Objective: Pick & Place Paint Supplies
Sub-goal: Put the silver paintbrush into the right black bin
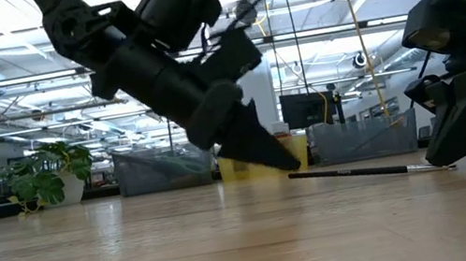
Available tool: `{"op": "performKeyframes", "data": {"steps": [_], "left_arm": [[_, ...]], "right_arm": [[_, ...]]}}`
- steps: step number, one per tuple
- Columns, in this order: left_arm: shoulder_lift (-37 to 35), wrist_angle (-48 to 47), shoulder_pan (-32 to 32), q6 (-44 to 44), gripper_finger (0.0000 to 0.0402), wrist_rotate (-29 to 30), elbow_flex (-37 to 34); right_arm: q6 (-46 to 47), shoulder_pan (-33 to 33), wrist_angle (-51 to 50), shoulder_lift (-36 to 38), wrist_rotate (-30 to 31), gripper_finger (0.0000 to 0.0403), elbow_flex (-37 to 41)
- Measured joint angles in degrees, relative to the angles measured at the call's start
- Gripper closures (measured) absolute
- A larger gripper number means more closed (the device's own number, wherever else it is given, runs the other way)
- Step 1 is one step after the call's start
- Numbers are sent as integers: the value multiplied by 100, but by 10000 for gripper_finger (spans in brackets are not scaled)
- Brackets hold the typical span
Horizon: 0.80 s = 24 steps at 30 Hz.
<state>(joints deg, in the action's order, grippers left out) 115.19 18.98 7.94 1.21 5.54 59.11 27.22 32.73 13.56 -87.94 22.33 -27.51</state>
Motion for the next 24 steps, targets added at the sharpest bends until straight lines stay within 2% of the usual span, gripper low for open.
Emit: {"op": "performKeyframes", "data": {"steps": [6, 9, 13, 17, 24], "left_arm": [[332, 269, -85, -18, 160, -493, 25], [507, 498, -85, 4, 161, -553, 74], [638, 620, -85, 17, 180, -689, 74], [647, 546, -96, 14, 233, -877, 76], [644, 266, -141, 27, 374, -1321, 90]], "right_arm": [[-31, 0, 22, -2, -8, 403, 4], [-51, 0, 48, -4, -15, 403, 7], [-90, 0, 66, -7, -13, 403, 7], [-92, 0, 66, -7, -13, 403, 7], [-95, 0, 61, -5, 12, 403, 7]]}}
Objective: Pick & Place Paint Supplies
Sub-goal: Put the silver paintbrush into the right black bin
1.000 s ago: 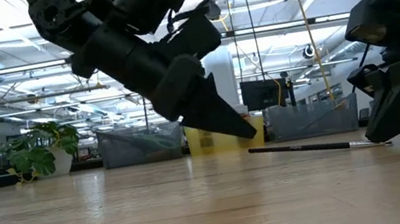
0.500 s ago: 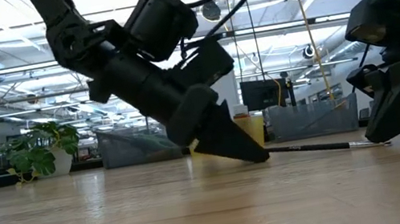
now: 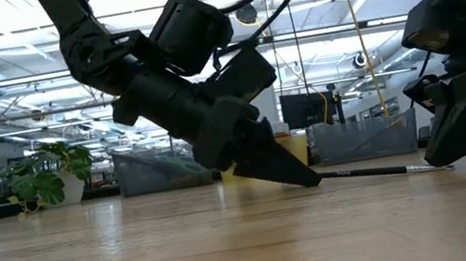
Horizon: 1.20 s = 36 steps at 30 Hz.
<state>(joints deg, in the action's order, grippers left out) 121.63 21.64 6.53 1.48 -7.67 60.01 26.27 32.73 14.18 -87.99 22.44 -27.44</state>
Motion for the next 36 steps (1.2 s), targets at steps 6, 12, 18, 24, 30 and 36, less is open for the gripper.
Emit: {"op": "performKeyframes", "data": {"steps": [6, 12, 18, 24, 30, 36], "left_arm": [[-1, -117, 15, 42, 385, -263, -4], [-302, -278, 59, 80, 386, -454, -38], [-1008, -397, 242, 506, 386, -256, -107], [-1776, -5, 253, 712, 386, 9, -500], [-2458, 1726, 15, 442, 386, 105, -1702], [-2549, 2327, -22, 138, 386, 473, -2144]], "right_arm": [[1, -4, 41, 3, 27, 403, 2], [-41, 0, -206, 414, 207, 403, 13], [58, 0, -974, 1461, 545, 403, 11], [175, -15, -1181, 2225, 1555, 403, 315], [249, -115, 223, 2444, 1789, 398, 972], [-803, -403, 3273, 2116, 1285, 318, 1600]]}}
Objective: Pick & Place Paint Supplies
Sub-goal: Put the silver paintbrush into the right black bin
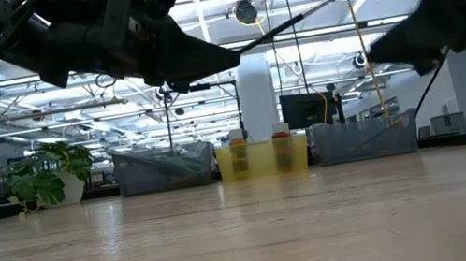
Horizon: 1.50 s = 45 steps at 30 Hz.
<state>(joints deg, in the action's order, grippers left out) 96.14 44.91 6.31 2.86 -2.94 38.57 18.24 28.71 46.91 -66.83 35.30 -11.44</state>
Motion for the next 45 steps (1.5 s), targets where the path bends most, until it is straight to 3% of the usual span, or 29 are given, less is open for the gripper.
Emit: {"op": "performKeyframes", "data": {"steps": [3, 7, 13, 17, 28, 45], "left_arm": [[0, -51, 0, -2, 386, 4, 29], [0, -44, 0, -8, 386, 5, 47], [0, -299, 0, -92, 386, 185, 55], [0, -346, 6, -145, 386, 204, 55], [0, -442, 7, -166, 386, 205, 61], [0, -448, 19, -173, 386, 176, 61]], "right_arm": [[-477, -164, 830, -364, -105, 252, -84], [-885, -330, 946, -841, -175, 180, -504], [-998, -471, 1071, -1313, -865, 150, -1043], [-999, -474, 1072, -1491, -1015, 173, -1236], [-999, -544, 1034, -1674, -1012, 283, -1257], [-1041, -548, 975, -1672, -1017, 370, -1257]]}}
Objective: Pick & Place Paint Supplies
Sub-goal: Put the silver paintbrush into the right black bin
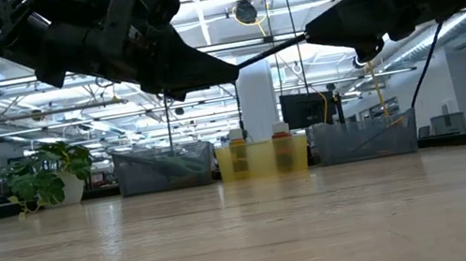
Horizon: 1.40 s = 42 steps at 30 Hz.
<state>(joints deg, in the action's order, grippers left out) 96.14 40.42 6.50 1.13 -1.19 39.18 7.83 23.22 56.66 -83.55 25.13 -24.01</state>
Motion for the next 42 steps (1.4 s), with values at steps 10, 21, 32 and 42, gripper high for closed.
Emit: {"op": "performKeyframes", "data": {"steps": [10, 21, 32, 42], "left_arm": [[-20, -7, 0, -19, 368, 11, 0], [-1588, -604, -11, -417, 346, 38, 4], [-1851, -1226, -7, -724, 344, 26, 3], [-1836, -1535, -7, -690, 344, 28, 2]], "right_arm": [[-10, -2, -171, 5, 39, 397, 0], [114, -35, -780, 341, -21, 399, 7], [-424, -938, -1708, 1542, 288, 398, 128], [-75, -3932, -1797, 3054, -620, 399, 1515]]}}
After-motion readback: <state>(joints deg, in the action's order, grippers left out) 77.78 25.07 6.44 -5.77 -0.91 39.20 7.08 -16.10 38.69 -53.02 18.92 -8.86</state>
